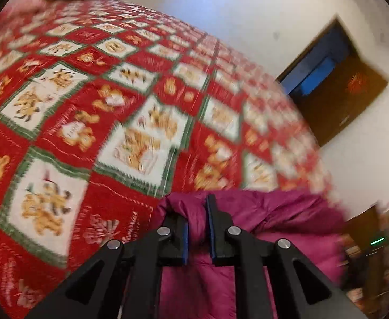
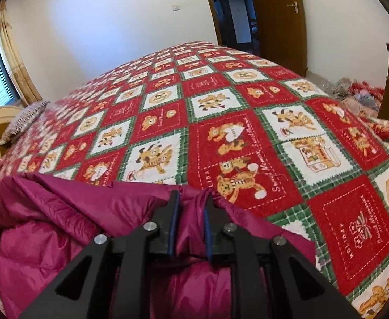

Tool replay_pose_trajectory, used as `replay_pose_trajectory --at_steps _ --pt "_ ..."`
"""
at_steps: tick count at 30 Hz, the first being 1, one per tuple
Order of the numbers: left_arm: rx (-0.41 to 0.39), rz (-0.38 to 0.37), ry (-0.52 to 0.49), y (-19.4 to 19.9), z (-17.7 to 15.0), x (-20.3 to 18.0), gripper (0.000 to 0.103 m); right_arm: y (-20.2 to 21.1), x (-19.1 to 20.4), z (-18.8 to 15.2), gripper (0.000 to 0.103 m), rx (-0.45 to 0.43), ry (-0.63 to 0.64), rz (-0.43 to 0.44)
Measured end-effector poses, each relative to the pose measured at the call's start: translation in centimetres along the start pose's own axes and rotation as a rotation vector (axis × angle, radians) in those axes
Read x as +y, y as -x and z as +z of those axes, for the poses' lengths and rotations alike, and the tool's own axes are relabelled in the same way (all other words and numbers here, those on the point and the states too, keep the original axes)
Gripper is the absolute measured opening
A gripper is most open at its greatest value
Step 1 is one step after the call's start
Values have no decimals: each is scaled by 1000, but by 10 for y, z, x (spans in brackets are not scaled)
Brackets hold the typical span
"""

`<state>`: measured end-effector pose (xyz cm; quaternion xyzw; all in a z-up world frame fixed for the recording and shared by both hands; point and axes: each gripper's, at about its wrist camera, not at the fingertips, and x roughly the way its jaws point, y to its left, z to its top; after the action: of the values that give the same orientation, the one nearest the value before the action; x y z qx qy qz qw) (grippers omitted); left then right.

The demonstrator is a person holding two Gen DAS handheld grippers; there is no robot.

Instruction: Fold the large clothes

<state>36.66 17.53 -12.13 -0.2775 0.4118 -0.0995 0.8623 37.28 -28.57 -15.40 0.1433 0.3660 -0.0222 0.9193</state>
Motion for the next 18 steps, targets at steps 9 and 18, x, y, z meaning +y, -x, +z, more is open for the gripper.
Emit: replay_pose_trajectory --at_steps 9,18 --pt "-221 -56 -66 83 17 -29 93 69 -24 22 94 -107 -129 71" --pt "-112 168 -377 2 -52 -129 93 118 93 4 38 -33 303 102"
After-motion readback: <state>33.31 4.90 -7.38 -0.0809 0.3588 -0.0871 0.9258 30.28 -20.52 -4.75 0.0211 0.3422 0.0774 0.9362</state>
